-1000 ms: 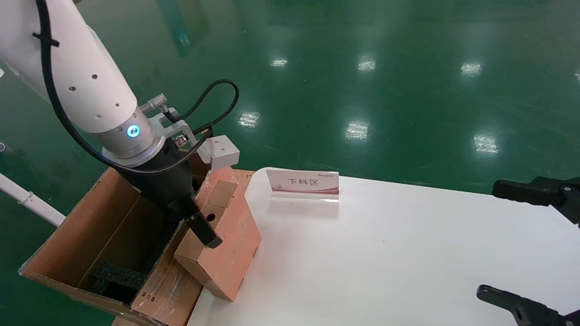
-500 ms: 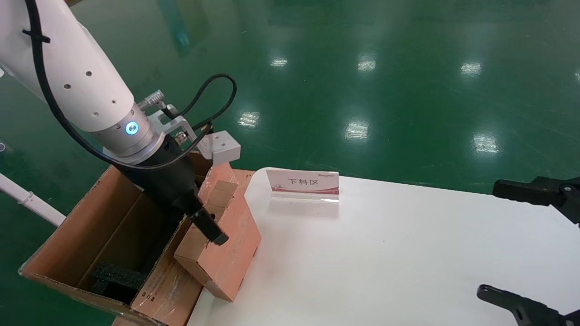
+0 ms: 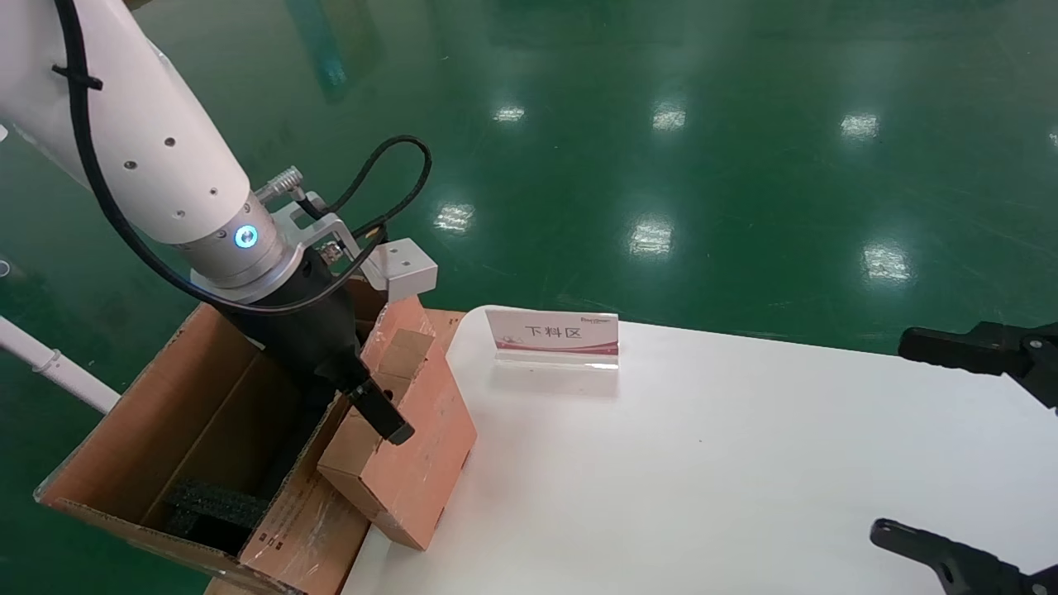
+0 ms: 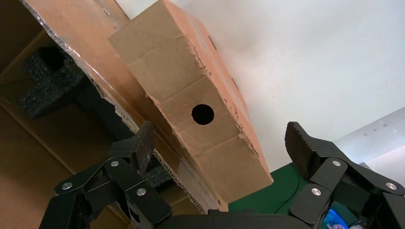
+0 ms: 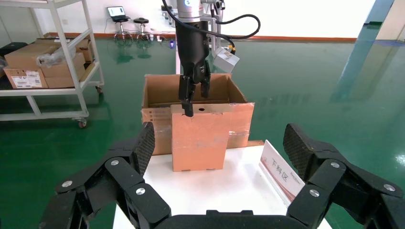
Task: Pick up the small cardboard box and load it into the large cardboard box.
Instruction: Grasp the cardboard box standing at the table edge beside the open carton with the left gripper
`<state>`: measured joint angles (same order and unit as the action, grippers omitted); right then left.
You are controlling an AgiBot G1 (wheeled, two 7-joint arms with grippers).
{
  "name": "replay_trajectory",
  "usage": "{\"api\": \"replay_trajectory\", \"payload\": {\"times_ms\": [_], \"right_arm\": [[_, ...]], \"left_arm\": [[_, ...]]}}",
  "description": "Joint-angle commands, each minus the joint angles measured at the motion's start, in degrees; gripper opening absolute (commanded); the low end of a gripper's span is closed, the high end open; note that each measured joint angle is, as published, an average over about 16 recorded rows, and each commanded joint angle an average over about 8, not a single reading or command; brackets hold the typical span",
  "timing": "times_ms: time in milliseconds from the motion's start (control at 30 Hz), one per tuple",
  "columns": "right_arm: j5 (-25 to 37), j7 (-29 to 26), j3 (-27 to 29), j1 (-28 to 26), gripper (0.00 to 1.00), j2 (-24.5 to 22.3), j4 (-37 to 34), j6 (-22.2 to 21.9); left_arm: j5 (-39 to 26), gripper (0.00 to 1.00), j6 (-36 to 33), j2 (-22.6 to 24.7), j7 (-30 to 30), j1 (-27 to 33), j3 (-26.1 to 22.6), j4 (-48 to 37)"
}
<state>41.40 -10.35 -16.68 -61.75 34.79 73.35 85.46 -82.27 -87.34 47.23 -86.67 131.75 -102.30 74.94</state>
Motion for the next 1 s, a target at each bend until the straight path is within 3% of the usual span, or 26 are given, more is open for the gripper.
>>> {"api": "replay_trajectory", "payload": {"times_ms": [33, 767, 1000], "right_arm": [[0.00, 0.00, -0.01, 0.00, 1.00, 0.00, 0.00, 0.00], [-0.04, 0.03, -0.05, -0.01, 1.00, -0.02, -0.04, -0.03], [-0.05, 0.05, -0.07, -0.02, 1.00, -0.02, -0.06, -0.02]], "left_arm": [[0.02, 1.00, -0.17, 0.14, -0.13, 0.06, -0.13, -0.07], [0.23, 1.00, 0.83, 0.06, -0.46, 0.23, -0.44, -0.16], [-3.30, 1.00, 10.13, -2.35, 5.99, -8.08, -2.32, -5.39]]}}
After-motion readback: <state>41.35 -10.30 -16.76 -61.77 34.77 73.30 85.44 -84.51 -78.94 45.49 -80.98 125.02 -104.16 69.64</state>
